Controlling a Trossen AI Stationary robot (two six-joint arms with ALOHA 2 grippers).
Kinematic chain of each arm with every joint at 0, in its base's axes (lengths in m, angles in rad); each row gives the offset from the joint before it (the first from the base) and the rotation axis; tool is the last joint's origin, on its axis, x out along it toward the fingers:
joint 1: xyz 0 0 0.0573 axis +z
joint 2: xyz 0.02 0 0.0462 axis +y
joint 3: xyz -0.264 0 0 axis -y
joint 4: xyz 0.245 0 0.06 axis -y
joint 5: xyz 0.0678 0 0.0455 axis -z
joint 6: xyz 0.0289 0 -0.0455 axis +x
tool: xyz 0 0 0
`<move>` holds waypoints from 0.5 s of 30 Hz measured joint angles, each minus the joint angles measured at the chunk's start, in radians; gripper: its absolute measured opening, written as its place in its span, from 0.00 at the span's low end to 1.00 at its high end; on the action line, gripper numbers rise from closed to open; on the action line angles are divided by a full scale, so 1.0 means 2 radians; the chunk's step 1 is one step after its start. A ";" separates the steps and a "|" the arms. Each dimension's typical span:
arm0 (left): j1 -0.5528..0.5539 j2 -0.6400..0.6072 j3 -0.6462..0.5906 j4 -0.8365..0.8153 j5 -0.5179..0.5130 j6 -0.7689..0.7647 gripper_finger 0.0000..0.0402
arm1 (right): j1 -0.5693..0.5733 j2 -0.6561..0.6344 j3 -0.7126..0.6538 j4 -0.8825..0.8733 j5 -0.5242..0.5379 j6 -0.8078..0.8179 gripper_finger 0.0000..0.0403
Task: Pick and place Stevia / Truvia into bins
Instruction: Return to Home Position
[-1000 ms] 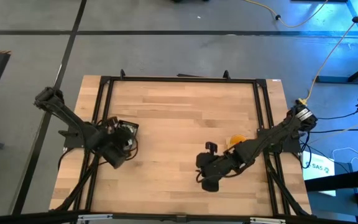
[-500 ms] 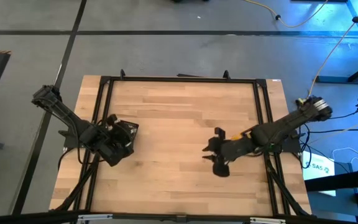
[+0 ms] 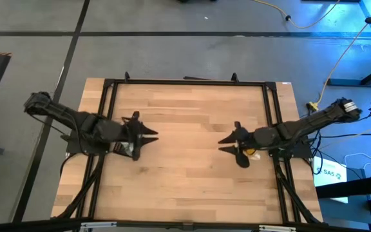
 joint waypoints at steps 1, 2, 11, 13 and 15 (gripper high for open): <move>0.011 -0.012 -0.015 0.034 0.018 0.017 0.23 | -0.003 -0.012 -0.012 0.013 0.000 -0.008 0.33; 0.022 -0.024 -0.029 0.065 0.033 0.031 0.23 | -0.006 -0.025 -0.023 0.023 0.000 -0.017 0.33; 0.076 -0.138 -0.141 0.149 0.084 0.057 0.24 | -0.007 -0.141 -0.129 0.100 -0.002 -0.019 0.33; 0.076 -0.163 -0.165 0.167 0.083 0.062 0.24 | -0.006 -0.158 -0.151 0.119 -0.001 -0.022 0.33; 0.075 -0.189 -0.185 0.172 0.084 0.072 0.23 | -0.006 -0.175 -0.167 0.135 -0.001 -0.029 0.33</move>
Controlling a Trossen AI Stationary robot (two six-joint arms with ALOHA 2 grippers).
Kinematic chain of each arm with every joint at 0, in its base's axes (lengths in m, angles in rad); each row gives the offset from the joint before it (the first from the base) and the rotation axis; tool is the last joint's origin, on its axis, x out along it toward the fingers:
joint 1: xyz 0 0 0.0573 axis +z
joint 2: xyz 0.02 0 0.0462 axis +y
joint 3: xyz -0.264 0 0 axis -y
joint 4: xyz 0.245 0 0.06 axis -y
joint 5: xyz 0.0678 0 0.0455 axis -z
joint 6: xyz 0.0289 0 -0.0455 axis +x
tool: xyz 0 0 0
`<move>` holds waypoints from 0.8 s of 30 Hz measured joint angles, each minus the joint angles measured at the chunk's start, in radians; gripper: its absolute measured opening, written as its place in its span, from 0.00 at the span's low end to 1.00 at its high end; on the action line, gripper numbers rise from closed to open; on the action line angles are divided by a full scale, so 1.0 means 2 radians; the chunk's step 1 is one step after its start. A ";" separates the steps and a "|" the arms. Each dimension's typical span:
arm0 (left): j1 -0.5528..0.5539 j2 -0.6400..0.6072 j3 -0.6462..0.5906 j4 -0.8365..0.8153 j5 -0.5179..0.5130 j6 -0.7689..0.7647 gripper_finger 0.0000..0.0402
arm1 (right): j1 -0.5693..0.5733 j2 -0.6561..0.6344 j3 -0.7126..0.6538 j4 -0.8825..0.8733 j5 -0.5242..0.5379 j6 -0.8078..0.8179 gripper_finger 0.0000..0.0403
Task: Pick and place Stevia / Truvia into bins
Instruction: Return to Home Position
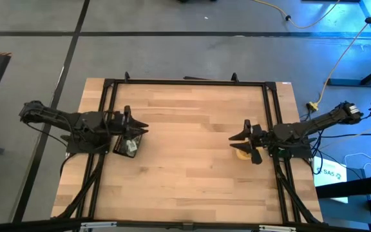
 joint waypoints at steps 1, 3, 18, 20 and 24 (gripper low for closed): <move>0.000 -0.014 -0.008 -0.003 0.000 0.004 0.23 | 0.000 -0.008 -0.004 0.002 0.000 -0.003 0.33; 0.001 -0.042 -0.026 -0.001 -0.001 0.007 0.23 | 0.000 -0.025 -0.012 0.000 0.000 -0.006 0.33; 0.083 -0.212 -0.115 -0.011 0.025 0.044 0.23 | -0.018 -0.172 -0.087 -0.014 0.006 -0.032 0.33; 0.098 -0.222 -0.122 -0.016 0.033 0.042 0.23 | -0.027 -0.191 -0.100 -0.012 0.006 -0.031 0.33; 0.124 -0.237 -0.141 -0.017 0.040 0.035 0.24 | -0.040 -0.222 -0.117 -0.030 0.005 -0.027 0.33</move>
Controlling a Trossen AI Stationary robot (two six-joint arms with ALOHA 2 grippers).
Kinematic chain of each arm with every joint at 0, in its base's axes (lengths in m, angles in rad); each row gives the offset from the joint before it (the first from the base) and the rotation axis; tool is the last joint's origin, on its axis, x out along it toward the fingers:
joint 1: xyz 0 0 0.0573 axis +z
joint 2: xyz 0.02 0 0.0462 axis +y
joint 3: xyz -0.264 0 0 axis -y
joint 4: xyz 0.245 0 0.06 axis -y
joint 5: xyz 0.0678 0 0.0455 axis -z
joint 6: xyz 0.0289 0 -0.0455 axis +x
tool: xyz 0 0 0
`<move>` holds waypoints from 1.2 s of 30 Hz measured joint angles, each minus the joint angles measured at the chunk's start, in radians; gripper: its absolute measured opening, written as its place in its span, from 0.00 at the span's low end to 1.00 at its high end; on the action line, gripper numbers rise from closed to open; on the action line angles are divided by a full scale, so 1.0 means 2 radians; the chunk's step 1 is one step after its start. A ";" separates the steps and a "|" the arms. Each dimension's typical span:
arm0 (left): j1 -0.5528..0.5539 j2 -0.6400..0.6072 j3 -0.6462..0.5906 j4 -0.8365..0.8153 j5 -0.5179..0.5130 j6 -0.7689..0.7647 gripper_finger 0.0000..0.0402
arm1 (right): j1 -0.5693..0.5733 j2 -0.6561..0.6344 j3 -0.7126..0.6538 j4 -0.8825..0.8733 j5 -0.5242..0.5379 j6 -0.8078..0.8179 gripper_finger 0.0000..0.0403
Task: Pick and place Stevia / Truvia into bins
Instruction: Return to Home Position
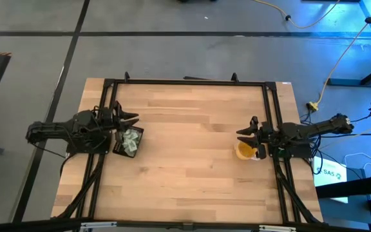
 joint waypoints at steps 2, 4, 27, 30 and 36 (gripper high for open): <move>0.013 -0.006 -0.008 0.000 0.005 -0.002 0.24 | -0.005 -0.009 0.000 -0.012 0.000 0.004 0.33; 0.024 -0.010 -0.011 -0.002 0.013 -0.003 0.24 | -0.010 -0.017 0.000 -0.015 0.000 -0.001 0.33; 0.118 -0.031 -0.074 0.026 0.052 -0.018 0.23 | -0.096 -0.082 0.000 -0.081 0.000 -0.044 0.33; 0.125 -0.031 -0.074 0.017 0.056 -0.018 0.23 | -0.111 -0.081 0.000 -0.081 -0.001 -0.058 0.33; 0.131 -0.031 -0.074 0.009 0.055 -0.011 0.24 | -0.141 -0.081 0.000 -0.080 0.022 -0.095 0.33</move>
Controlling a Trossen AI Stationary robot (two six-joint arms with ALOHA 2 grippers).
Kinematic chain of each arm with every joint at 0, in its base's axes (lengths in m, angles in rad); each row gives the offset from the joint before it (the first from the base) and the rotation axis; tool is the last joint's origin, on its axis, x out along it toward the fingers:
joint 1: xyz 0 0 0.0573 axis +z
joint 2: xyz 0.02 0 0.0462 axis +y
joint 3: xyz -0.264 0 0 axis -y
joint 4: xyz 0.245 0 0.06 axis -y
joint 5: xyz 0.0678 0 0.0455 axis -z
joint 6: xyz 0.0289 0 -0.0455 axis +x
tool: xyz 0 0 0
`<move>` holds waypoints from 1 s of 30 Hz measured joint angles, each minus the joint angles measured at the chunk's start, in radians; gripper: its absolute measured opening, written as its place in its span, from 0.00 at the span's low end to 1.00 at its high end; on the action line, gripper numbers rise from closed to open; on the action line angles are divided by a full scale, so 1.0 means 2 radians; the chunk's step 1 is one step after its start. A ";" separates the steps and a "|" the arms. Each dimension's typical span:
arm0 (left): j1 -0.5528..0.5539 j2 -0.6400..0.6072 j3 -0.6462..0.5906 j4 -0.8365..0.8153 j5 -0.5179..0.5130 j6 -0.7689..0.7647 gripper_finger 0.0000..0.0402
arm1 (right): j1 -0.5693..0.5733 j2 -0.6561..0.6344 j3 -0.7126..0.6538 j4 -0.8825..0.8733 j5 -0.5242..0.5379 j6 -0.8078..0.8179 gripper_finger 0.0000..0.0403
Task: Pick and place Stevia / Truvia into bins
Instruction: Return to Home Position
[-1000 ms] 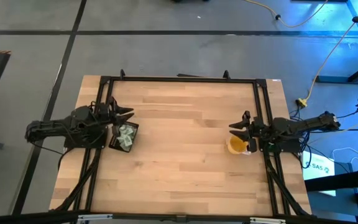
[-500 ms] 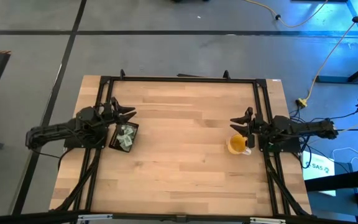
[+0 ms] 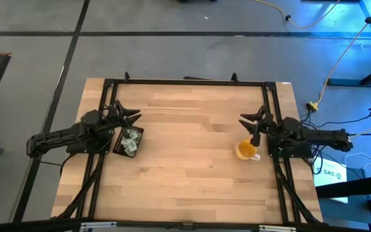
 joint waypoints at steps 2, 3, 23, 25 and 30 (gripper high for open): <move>0.000 0.000 0.000 -0.005 0.000 -0.001 0.24 | -0.008 0.000 0.000 0.001 0.003 -0.025 0.33; 0.000 0.000 0.000 -0.006 0.001 -0.001 0.24 | -0.012 0.001 0.000 0.001 0.003 -0.036 0.33; -0.001 0.000 0.000 -0.006 0.005 -0.001 0.24 | -0.025 0.004 0.000 0.001 0.003 0.019 0.33; -0.001 0.000 0.000 -0.006 0.005 -0.001 0.23 | -0.025 0.004 0.000 0.001 0.003 0.032 0.33; -0.001 0.000 0.000 -0.006 0.005 -0.001 0.24 | -0.025 0.004 0.000 0.001 0.003 0.041 0.33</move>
